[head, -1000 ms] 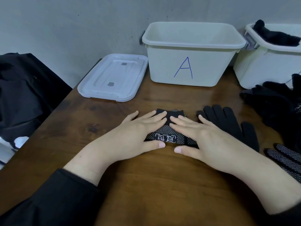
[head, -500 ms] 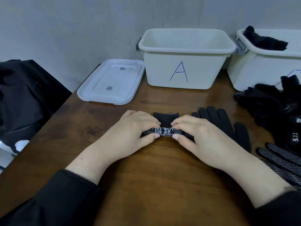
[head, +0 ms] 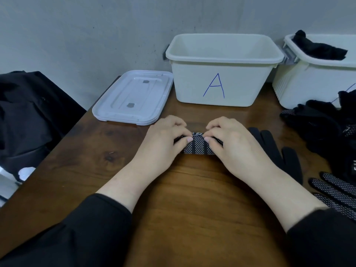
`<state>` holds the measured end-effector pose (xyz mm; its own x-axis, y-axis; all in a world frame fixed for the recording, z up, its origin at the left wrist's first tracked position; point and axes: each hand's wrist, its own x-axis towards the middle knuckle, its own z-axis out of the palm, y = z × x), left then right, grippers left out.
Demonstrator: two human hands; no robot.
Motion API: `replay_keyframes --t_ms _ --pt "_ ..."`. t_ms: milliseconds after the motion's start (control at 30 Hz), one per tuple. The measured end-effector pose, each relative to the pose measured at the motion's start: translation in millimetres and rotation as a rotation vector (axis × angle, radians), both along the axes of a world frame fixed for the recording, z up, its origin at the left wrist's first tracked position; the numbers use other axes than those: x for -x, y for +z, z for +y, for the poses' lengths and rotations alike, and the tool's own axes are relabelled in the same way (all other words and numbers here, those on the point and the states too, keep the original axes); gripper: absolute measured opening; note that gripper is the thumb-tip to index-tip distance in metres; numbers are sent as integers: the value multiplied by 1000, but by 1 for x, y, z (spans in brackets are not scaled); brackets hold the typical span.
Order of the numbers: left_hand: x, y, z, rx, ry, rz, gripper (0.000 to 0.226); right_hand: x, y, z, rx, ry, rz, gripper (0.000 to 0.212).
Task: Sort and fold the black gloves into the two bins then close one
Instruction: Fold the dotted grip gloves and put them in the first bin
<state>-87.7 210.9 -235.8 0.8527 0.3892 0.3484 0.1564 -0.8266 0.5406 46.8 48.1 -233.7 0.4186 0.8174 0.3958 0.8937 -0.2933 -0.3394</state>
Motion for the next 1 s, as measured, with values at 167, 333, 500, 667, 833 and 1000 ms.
replay_keyframes --t_ms 167,333,500,667,833,1000 --pt "10 5 10 43 -84 190 37 0 1 -10 196 110 77 54" --pt "10 7 9 52 -66 178 45 7 -6 1 65 52 1 34" --pt "14 21 -10 168 181 -170 17 4 3 -7 -151 -94 27 34" --pt "1 32 -58 1111 221 -211 38 10 13 -8 -254 -161 -103 39" --pt "-20 39 -58 1532 91 -355 35 17 18 -13 -122 -57 -123 46" --pt "-37 38 -47 1608 110 -393 31 21 41 -17 -199 -22 153 46"
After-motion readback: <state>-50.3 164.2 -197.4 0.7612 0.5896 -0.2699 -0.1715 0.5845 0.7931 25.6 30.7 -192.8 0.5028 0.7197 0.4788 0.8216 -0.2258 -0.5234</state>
